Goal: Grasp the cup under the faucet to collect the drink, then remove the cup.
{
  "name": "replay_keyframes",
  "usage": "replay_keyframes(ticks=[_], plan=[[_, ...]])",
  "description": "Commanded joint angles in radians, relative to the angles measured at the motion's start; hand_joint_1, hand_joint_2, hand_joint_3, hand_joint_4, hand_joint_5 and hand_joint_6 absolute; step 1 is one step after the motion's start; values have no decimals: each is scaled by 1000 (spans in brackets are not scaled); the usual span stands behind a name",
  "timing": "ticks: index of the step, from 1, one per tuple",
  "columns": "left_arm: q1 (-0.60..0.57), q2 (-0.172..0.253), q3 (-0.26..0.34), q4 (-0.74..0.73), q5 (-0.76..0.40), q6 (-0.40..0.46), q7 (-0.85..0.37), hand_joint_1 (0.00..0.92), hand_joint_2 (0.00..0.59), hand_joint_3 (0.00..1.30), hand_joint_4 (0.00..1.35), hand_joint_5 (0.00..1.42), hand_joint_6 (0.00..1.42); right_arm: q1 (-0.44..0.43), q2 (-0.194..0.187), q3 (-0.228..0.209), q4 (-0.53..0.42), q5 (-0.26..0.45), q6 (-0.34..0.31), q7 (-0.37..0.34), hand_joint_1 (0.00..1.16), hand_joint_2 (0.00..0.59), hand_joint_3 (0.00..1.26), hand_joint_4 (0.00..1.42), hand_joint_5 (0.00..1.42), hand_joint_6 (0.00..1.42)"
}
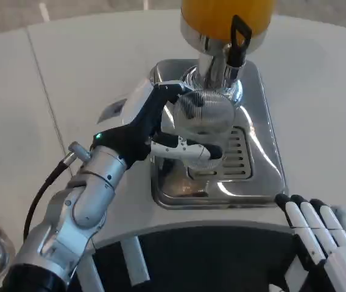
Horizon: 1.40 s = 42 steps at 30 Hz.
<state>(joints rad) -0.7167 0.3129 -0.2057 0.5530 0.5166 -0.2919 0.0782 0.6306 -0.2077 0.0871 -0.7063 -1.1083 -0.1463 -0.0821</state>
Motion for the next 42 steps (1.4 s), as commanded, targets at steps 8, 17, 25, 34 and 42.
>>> replay_keyframes(ticks=[8,17,25,34,42], plan=[[10,-5,6,-9,-20,-11,15,386,20,509,668,1086,1397,-1,0,1,1,4,14,8,128,560,0,0,0,0],[21,-6,-5,-20,-2,-8,30,368,37,424,577,1035,1383,-7,-3,-8,-5,16,18,18,131,560,0,0,0,0],[32,-5,-15,-28,4,-3,41,375,42,317,442,892,1206,-9,-8,-13,1,32,15,23,131,558,0,0,0,0],[43,5,-24,-56,7,-10,24,192,0,42,84,461,512,-23,-10,-13,12,34,16,26,122,561,0,0,0,0],[74,26,-9,-104,4,6,18,115,0,29,59,402,452,-10,-11,-13,7,35,10,19,117,561,0,0,0,0]])
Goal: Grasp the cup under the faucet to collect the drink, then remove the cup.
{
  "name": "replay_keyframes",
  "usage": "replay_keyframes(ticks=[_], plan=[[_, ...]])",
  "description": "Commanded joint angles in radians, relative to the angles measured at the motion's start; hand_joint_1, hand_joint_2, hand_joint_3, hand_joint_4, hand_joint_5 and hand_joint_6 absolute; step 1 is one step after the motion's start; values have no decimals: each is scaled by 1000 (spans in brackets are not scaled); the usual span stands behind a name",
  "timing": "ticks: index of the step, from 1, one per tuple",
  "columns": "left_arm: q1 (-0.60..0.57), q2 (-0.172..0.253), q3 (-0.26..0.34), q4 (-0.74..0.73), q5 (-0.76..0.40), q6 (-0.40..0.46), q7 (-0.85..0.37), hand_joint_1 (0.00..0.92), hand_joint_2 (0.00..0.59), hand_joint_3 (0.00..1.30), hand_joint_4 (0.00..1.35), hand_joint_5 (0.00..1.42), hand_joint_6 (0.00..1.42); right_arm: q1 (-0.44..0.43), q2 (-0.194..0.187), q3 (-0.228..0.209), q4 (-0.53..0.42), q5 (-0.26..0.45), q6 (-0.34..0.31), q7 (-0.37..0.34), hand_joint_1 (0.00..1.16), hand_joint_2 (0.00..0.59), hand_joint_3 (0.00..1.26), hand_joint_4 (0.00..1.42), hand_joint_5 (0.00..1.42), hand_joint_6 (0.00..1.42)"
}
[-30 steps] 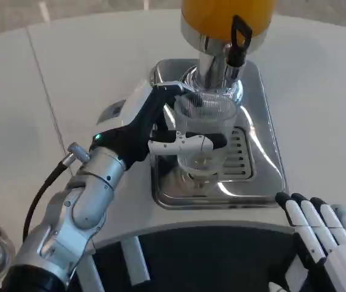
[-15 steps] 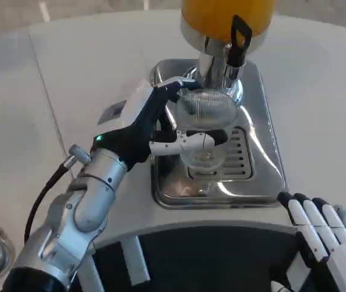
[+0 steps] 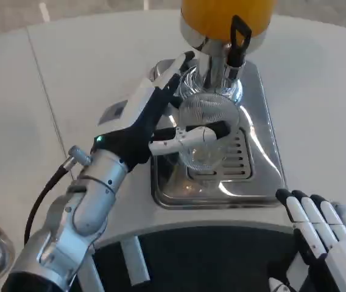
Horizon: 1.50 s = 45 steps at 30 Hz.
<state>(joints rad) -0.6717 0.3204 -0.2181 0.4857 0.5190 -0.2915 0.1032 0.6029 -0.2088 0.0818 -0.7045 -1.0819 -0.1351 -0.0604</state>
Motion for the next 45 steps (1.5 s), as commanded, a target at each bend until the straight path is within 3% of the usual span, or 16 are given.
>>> replay_keyframes(ticks=[1,17,24,31,36,45], plan=[[35,25,8,-44,0,7,-7,103,0,29,59,401,449,19,-11,-8,5,9,-2,-4,116,561,0,0,0,0],[153,152,158,-156,-55,48,-3,68,0,27,58,391,425,35,-9,-22,-20,24,-15,-10,110,561,0,0,0,0],[317,235,231,-339,-36,58,-13,72,0,27,49,352,404,54,16,-24,-45,48,-11,-10,108,561,0,0,0,0],[567,303,320,-517,-25,22,-16,268,82,7,20,287,325,58,63,-25,-84,86,10,7,108,561,0,0,0,0],[729,310,354,-620,17,-30,5,312,98,7,2,273,299,40,96,-17,-105,102,34,30,108,561,0,0,0,0],[920,279,357,-713,163,-100,77,261,121,0,0,176,187,14,146,-18,-127,157,70,56,108,561,0,0,0,0]])
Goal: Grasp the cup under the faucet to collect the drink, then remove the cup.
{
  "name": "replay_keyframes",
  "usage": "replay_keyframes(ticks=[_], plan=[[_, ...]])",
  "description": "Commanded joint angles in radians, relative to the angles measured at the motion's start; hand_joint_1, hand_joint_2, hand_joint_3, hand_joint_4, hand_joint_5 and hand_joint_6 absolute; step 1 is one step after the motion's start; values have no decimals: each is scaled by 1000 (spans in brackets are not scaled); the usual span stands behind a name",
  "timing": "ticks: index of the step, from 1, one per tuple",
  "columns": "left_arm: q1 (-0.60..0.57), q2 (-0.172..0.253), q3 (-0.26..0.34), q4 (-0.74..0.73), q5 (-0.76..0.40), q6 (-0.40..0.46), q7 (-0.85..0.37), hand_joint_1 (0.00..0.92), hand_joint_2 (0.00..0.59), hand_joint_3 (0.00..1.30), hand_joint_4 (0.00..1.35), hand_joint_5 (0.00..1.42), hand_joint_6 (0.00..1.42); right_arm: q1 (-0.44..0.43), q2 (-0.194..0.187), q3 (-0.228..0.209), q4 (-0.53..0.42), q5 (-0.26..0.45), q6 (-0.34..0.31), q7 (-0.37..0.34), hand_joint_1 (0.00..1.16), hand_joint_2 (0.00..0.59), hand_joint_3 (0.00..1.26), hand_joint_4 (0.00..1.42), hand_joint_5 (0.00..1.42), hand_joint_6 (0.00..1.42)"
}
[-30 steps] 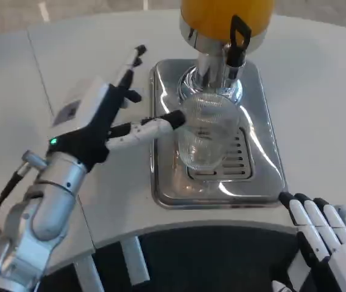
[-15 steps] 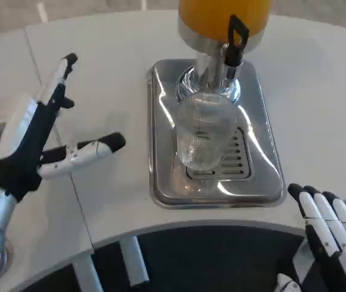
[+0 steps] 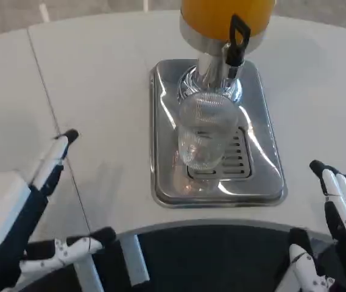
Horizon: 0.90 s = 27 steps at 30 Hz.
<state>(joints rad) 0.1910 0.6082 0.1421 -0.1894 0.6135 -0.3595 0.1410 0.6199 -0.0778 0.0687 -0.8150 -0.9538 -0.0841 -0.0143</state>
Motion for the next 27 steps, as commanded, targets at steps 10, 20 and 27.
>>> replay_keyframes(ticks=[10,20,27], plan=[[121,-23,-82,-97,214,14,-18,0,111,0,0,0,0,-75,78,-9,-61,224,91,61,0,532,0,0,0,0],[124,-80,-103,-138,220,88,-33,0,115,0,0,0,0,-188,85,-45,-61,399,151,103,0,535,0,0,0,0],[124,-95,-118,-159,219,110,-49,0,118,0,0,0,0,-292,34,-140,21,551,166,121,0,558,0,0,0,0]])
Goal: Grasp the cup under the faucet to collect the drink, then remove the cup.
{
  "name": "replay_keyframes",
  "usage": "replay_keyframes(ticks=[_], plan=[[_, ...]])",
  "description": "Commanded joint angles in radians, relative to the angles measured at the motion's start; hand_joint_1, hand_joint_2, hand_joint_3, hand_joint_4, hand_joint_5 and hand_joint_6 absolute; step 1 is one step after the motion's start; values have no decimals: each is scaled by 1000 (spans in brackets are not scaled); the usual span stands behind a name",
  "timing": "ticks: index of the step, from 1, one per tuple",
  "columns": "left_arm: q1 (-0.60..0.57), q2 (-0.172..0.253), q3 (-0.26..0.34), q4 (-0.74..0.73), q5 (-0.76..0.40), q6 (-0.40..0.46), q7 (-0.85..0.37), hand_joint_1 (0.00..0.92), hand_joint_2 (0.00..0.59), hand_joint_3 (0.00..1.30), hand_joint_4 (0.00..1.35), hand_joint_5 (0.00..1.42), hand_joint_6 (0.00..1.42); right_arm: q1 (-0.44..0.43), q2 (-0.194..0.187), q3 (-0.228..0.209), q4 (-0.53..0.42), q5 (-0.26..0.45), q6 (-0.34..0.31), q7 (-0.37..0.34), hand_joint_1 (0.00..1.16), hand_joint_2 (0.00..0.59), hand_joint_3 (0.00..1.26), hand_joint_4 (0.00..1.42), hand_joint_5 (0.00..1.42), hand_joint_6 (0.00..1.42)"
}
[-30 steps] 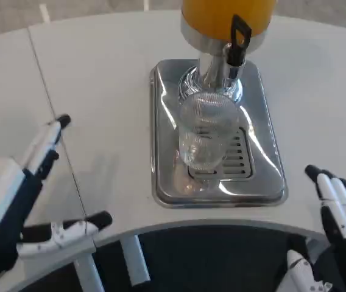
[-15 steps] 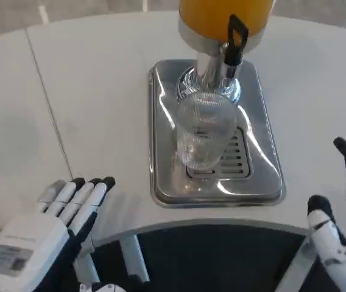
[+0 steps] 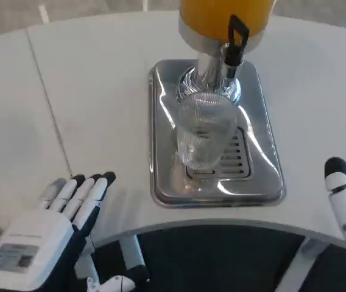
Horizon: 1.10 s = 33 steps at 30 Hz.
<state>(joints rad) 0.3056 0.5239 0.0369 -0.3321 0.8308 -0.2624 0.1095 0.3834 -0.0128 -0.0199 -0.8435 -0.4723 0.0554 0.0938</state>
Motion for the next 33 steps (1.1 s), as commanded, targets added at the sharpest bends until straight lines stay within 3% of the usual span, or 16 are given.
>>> replay_keyframes(ticks=[1,11,17,22,25,33], plan=[[10,-11,-14,-17,2,14,-19,0,118,0,0,0,0,-73,-36,-60,58,83,31,14,0,559,0,0,0,0],[8,-22,-20,-18,0,26,-13,0,118,0,0,0,0,-227,-75,-97,119,174,88,5,0,563,0,0,0,0],[2,-23,-27,-9,1,32,-19,0,119,0,0,0,0,-298,-102,-81,111,176,146,25,0,586,0,0,0,0],[-9,-23,-32,-2,-6,41,-30,0,119,0,0,0,0,-411,-147,-50,117,154,206,44,0,586,0,0,0,0],[-12,-24,-33,-1,-6,44,-31,0,119,0,0,0,0,-486,-170,-58,150,162,233,45,0,586,0,0,0,0],[-16,-24,-34,3,-8,51,-35,0,126,0,0,0,0,-578,-189,-35,219,164,241,36,0,586,0,0,0,0]])
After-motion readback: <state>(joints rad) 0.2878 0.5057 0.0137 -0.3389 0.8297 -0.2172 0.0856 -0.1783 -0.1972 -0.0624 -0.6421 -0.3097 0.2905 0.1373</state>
